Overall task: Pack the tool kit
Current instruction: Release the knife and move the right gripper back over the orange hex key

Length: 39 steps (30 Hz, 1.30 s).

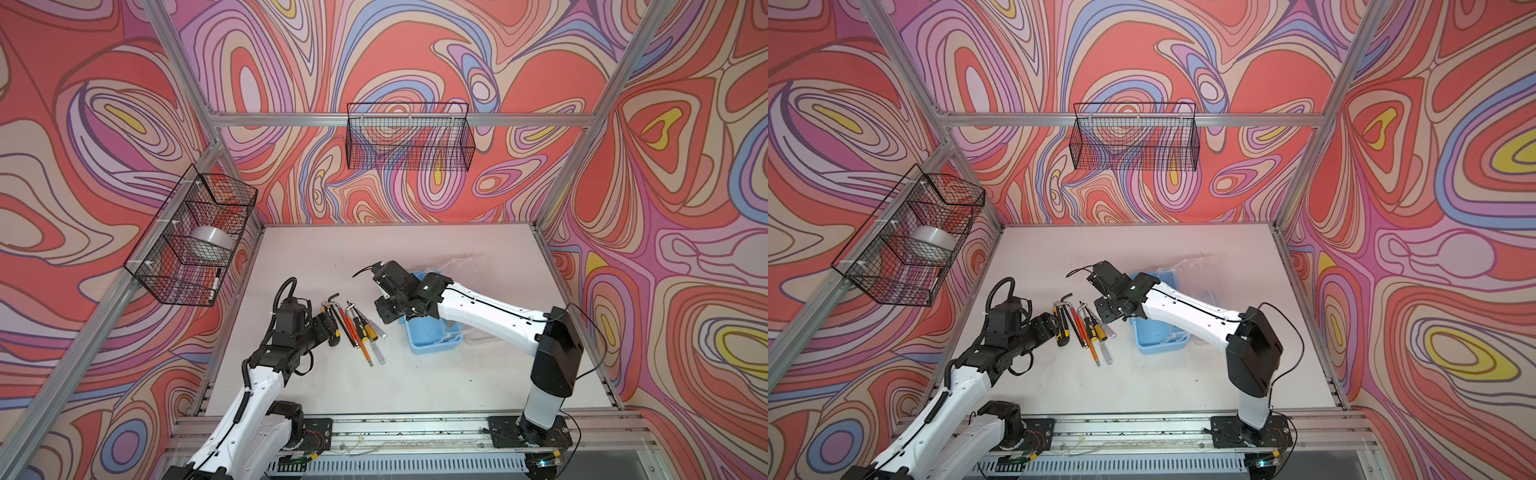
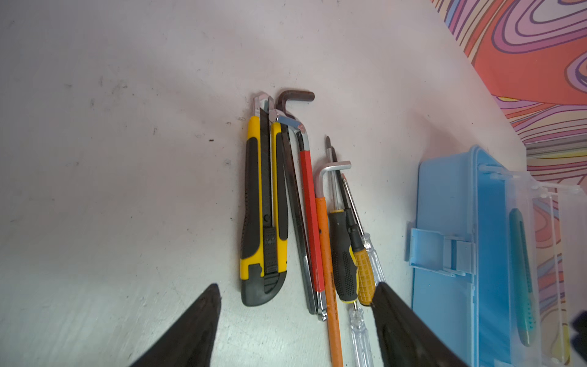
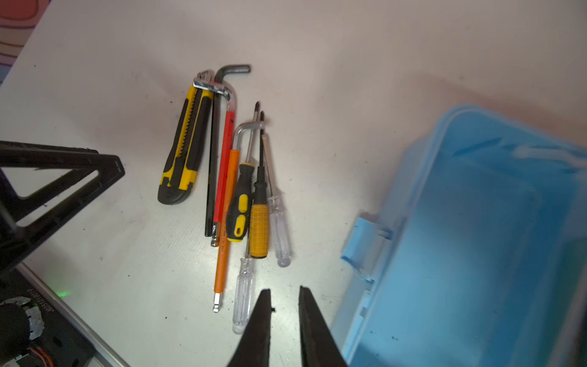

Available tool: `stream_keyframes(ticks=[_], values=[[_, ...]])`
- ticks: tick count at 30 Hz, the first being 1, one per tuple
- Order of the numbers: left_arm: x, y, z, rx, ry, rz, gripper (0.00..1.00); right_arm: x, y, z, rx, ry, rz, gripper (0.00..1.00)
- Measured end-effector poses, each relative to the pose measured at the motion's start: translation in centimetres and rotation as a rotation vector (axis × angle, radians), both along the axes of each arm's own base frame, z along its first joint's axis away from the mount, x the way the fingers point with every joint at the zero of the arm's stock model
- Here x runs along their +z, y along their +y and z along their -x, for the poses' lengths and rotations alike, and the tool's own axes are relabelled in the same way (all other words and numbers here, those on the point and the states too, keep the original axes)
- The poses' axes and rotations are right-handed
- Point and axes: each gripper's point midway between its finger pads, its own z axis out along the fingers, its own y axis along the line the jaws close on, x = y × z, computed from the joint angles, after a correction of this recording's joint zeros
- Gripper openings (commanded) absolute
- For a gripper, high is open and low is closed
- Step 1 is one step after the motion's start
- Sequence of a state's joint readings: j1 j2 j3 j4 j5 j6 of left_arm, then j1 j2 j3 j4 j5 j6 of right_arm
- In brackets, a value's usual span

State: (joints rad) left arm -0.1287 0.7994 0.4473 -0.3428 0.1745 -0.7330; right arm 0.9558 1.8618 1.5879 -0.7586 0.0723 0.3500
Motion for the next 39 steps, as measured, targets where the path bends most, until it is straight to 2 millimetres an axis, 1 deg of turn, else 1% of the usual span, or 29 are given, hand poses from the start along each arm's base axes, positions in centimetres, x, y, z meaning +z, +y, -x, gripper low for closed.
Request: stream_keyframes(ticks=[4, 6, 8, 10, 13, 15, 18, 21, 24, 28, 35, 39], values=[[0.3, 0.3, 0.5, 0.017, -0.015, 0.009, 0.77, -4.3, 2.1, 2.3, 0.055, 0.092, 0.040, 0.27], [0.6, 0.4, 0.5, 0.026, -0.026, 0.012, 0.77, -5.6, 2.8, 3.5, 0.080, 0.124, 0.050, 0.29], [0.6, 0.4, 0.6, 0.029, -0.029, 0.014, 0.77, -6.1, 3.4, 4.5, 0.100, 0.147, 0.048, 0.30], [0.3, 0.4, 0.7, 0.033, -0.022, 0.016, 0.76, -6.2, 4.0, 5.3, 0.120, 0.159, 0.038, 0.30], [-0.4, 0.5, 0.9, 0.035, -0.003, 0.016, 0.77, -6.5, 4.6, 5.9, 0.135, 0.173, 0.030, 0.30], [-0.7, 0.5, 1.0, 0.038, 0.007, 0.015, 0.77, -7.1, 4.8, 6.1, 0.136, 0.184, 0.032, 0.28], [-0.8, 0.6, 1.0, 0.040, 0.014, 0.014, 0.77, -8.6, 5.0, 6.2, 0.132, 0.205, 0.051, 0.26], [-0.8, 0.7, 0.9, 0.044, 0.014, 0.015, 0.77, -10.0, 5.0, 6.1, 0.126, 0.221, 0.073, 0.26], [-0.8, 0.8, 0.9, 0.048, 0.014, 0.015, 0.77, -10.9, 5.1, 6.0, 0.122, 0.226, 0.088, 0.26], [-0.9, 0.8, 0.8, 0.050, 0.010, 0.023, 0.77, -11.2, 5.2, 5.7, 0.114, 0.218, 0.100, 0.27], [-2.2, 0.7, 1.1, 0.050, 0.033, 0.047, 0.76, -12.1, 5.4, 5.3, 0.108, 0.212, 0.120, 0.27], [-2.3, 0.7, 1.1, 0.049, 0.033, 0.049, 0.76, -12.3, 5.5, 5.2, 0.106, 0.206, 0.131, 0.26]])
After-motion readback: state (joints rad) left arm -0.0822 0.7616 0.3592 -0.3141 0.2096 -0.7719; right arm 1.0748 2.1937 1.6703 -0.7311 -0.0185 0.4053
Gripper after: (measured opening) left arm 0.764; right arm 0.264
